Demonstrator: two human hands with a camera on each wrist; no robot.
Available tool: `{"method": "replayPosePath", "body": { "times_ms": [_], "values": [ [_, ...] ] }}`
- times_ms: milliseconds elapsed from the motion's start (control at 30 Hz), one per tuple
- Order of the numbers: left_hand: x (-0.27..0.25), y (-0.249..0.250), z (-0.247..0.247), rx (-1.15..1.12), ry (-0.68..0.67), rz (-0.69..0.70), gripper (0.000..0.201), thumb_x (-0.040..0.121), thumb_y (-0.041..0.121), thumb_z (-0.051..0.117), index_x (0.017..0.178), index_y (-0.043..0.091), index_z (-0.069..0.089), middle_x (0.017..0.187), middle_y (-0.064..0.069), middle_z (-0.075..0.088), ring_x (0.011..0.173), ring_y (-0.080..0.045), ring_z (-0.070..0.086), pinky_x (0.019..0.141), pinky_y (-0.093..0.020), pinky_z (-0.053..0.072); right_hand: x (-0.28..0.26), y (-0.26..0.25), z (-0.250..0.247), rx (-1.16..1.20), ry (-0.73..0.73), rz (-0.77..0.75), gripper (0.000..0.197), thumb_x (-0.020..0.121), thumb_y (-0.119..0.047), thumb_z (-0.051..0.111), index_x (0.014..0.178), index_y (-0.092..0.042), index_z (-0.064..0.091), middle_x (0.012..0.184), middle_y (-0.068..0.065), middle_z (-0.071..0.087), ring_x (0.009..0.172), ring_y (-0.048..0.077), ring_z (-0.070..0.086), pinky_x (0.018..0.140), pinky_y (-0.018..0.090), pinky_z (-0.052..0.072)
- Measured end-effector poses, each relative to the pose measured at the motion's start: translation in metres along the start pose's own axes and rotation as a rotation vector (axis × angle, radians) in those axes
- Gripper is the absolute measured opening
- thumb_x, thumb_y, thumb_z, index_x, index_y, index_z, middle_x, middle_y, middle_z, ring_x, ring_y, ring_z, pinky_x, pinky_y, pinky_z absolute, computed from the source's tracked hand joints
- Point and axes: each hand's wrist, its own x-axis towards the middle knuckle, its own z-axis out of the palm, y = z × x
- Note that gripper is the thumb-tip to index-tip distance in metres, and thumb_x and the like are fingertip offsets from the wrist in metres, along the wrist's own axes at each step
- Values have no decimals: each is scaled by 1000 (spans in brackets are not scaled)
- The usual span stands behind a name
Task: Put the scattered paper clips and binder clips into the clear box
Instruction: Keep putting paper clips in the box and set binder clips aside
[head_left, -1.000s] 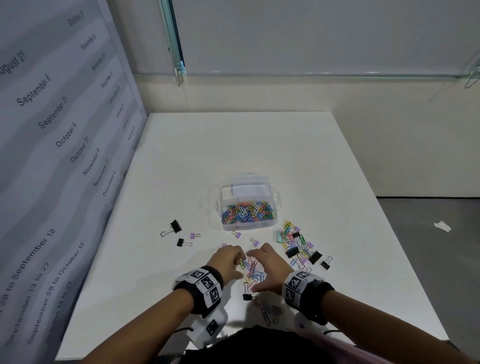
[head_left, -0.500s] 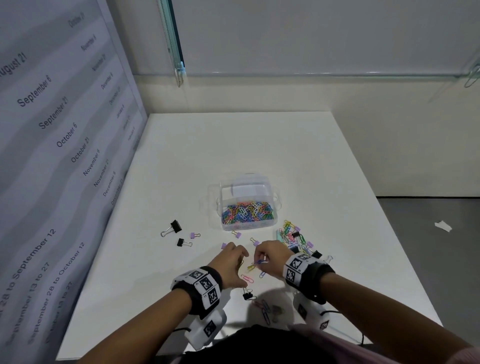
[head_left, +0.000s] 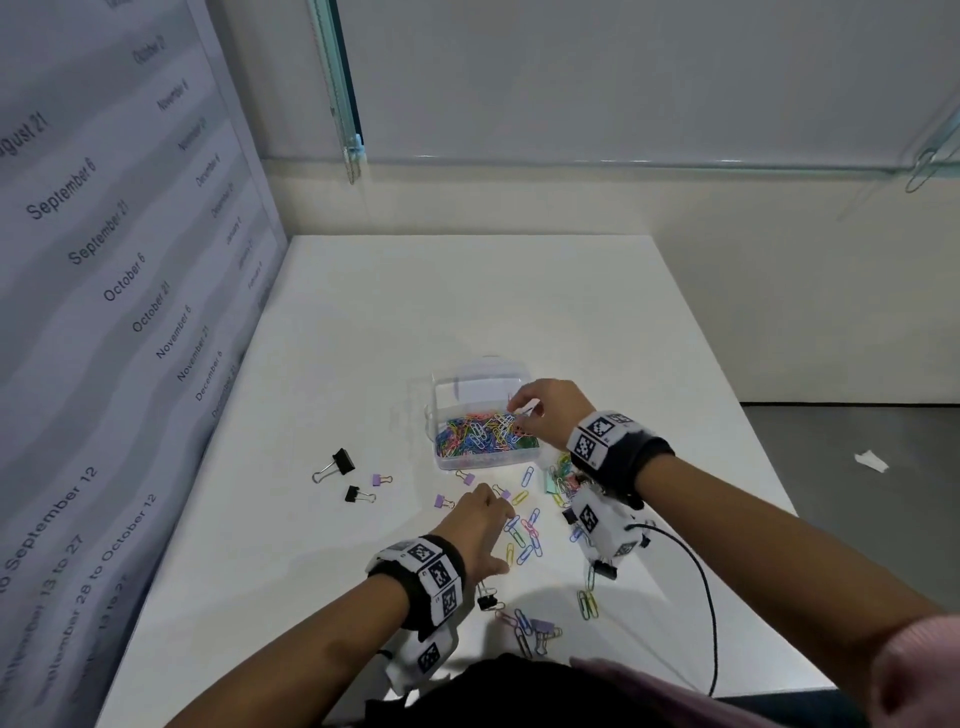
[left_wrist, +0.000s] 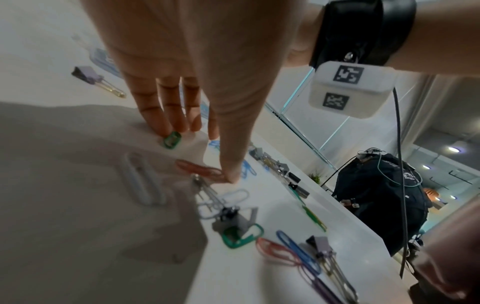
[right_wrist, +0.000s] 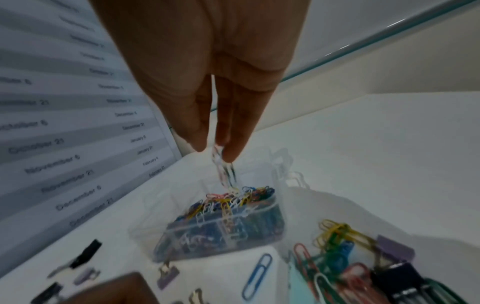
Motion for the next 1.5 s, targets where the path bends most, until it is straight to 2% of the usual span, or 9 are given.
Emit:
{"method": "replayPosePath", "body": {
  "times_ms": [200,267,367,533,667,933,1167,1333,1500],
  "values": [
    [-8,-19,-6,-111,38,-81,67,69,38,77,124,18,43,127,-5,40,118,-23,45,98,-34,43,-27,16,33,-157,-195,-33,21,82,-6,56,97,-15,66,105,4,66,97,20,62,89,30,51],
    [-11,-26,-7,-104,11,-91,70,66,37,79,122,16,44,124,-6,42,112,-24,49,94,-34,44,-38,23,46,-219,-300,-15,28,81,-8,59,108,-16,62,114,4,61,105,20,58,91,26,46],
    [-15,-34,-8,-111,-72,-70,71,66,28,80,125,15,43,122,-6,41,106,-22,49,93,-31,43,-49,31,65,-296,-383,9,55,79,-10,65,130,-16,45,129,5,45,117,23,50,99,31,43],
    [-17,-43,-8,-106,-110,13,62,69,11,77,122,14,46,104,3,31,92,-20,44,85,-24,42,-64,34,77,-245,-327,19,39,82,-3,57,120,-11,53,122,9,50,113,25,52,94,30,41],
    [-15,-40,-4,-105,-79,35,52,74,17,74,120,12,50,102,4,33,98,-23,48,86,-26,42,-73,36,73,-202,-373,-27,29,84,-9,54,113,-12,60,115,8,59,95,19,53,80,22,37],
    [-2,-23,3,-114,-23,11,50,75,24,74,118,14,50,109,-2,43,106,-23,52,90,-30,42,-82,47,79,-175,-412,22,81,65,-31,80,133,-16,39,124,7,39,112,24,48,95,32,43],
    [5,-6,9,-102,24,-12,50,78,22,70,122,9,49,120,-10,47,108,-27,52,92,-35,43,-82,36,92,27,-259,56,43,73,-20,75,112,-12,59,92,-3,44,84,12,42,62,13,29],
    [6,-2,9,-125,79,-42,28,86,20,60,110,9,55,113,-11,52,104,-28,54,88,-34,41,-80,32,91,-5,-260,88,24,77,-19,69,100,-9,66,86,-1,54,81,13,48,59,13,30],
    [8,2,5,22,36,-1,21,91,7,42,107,4,57,113,-17,54,104,-34,54,88,-39,41,-73,29,84,-71,-308,111,19,74,-7,56,89,-8,67,93,9,69,88,24,61,70,23,40]
  ]
}}
